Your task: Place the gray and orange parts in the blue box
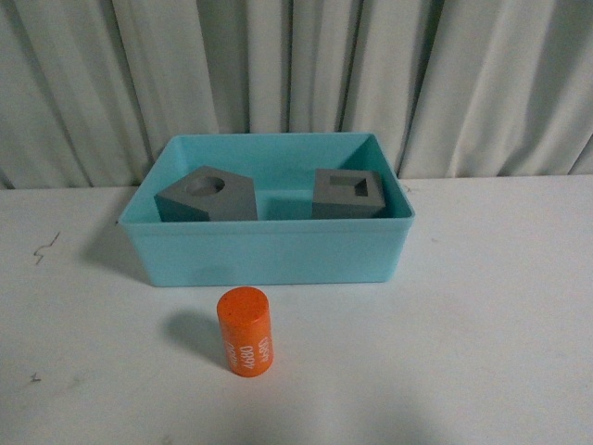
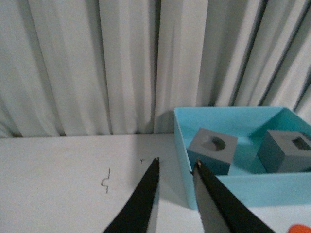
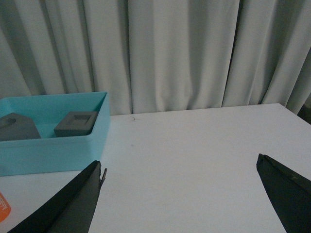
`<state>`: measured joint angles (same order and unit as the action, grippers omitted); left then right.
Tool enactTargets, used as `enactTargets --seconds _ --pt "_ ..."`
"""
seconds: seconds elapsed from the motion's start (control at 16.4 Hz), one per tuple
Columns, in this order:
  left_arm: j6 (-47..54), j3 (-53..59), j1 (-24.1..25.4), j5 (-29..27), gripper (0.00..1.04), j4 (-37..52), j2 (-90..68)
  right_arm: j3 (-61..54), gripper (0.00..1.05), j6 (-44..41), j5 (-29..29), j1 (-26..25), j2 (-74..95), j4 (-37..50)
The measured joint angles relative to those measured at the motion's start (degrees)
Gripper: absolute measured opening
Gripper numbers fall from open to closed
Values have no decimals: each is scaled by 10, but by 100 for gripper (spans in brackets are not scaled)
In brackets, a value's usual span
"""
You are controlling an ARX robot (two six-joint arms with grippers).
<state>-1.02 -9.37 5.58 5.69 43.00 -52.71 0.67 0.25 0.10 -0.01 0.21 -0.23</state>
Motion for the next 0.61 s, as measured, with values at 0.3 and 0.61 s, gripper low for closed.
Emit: enactTargets --seconds 0.3,0.61 --pt "2 43 -59 -51 2 -51 96 0 98 0 -1 0 0 0" --pt "2 72 -56 -57 2 -77 159 0 98 0 -1 0 0 0"
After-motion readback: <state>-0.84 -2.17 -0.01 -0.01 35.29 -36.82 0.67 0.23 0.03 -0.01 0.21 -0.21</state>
